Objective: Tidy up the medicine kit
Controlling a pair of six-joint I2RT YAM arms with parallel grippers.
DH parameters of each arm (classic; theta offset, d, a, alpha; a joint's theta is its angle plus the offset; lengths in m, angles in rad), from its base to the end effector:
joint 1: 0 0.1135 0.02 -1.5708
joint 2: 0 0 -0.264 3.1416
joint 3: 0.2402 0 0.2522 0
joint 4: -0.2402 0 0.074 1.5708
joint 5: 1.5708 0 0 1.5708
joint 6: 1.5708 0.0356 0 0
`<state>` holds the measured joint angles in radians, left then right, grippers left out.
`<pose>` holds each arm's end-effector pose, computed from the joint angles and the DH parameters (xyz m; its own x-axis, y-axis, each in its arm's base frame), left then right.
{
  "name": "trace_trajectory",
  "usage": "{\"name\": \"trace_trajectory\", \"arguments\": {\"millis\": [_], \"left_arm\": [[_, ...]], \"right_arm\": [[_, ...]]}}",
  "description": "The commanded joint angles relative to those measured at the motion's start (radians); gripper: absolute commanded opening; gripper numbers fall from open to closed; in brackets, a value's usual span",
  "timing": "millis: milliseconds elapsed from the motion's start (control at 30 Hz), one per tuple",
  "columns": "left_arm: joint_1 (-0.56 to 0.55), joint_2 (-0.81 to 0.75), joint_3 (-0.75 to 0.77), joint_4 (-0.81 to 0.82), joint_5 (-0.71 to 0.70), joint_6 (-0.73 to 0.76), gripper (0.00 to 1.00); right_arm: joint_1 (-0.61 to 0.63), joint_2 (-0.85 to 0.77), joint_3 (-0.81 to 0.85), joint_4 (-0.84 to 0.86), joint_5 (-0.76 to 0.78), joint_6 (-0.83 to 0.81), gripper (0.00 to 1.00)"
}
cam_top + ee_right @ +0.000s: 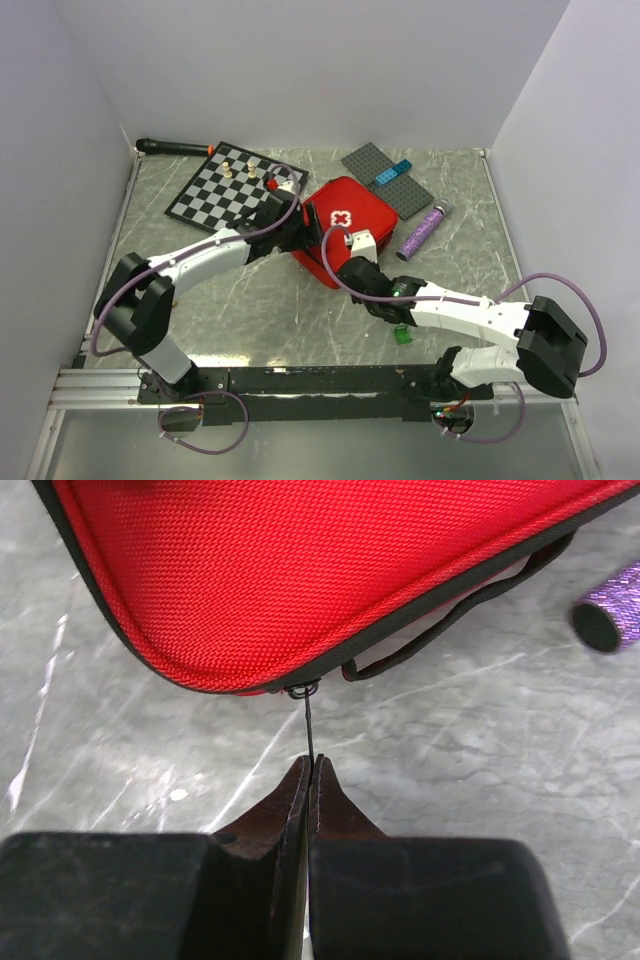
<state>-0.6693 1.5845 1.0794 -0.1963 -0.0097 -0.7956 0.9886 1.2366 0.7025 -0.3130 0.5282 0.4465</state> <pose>0.2753 -0.2173 0.2407 -0.7932 -0.2832 -0.5391 0.0687 0.8380 -0.5413 0.1492 0.1941 0.2113 -0.6039 -0.2391 -0.7603 -0.3073 0.9501 -0.0547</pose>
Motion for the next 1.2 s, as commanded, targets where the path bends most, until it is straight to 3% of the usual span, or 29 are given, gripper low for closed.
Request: {"name": "trace_trajectory", "arguments": {"millis": [0,267,467,700,833,967,1167], "left_arm": [[-0.003,0.118,0.014,-0.040,-0.024,0.042,0.75],[0.036,0.218,0.017,-0.055,0.001,0.093,0.57],[0.054,0.132,-0.013,-0.084,-0.044,0.073,0.71],[0.100,-0.093,-0.081,-0.158,-0.127,0.059,0.77],[0.105,-0.190,-0.088,-0.085,-0.119,0.035,0.80],[0.093,-0.152,-0.041,0.101,-0.013,0.033,0.78],[0.053,0.021,0.093,0.142,-0.012,0.053,0.76]], "right_arm": [[-0.062,-0.005,0.028,-0.078,0.013,-0.003,0.00],[-0.153,-0.046,0.040,-0.058,-0.033,-0.061,0.00],[-0.134,-0.003,0.068,-0.052,-0.076,-0.077,0.00],[-0.065,0.020,0.092,-0.072,-0.045,-0.077,0.00],[-0.064,0.018,0.077,-0.061,-0.050,-0.077,0.00],[-0.064,0.020,0.074,-0.058,-0.051,-0.081,0.00],[-0.064,0.023,0.066,-0.049,-0.059,-0.078,0.00]]}}
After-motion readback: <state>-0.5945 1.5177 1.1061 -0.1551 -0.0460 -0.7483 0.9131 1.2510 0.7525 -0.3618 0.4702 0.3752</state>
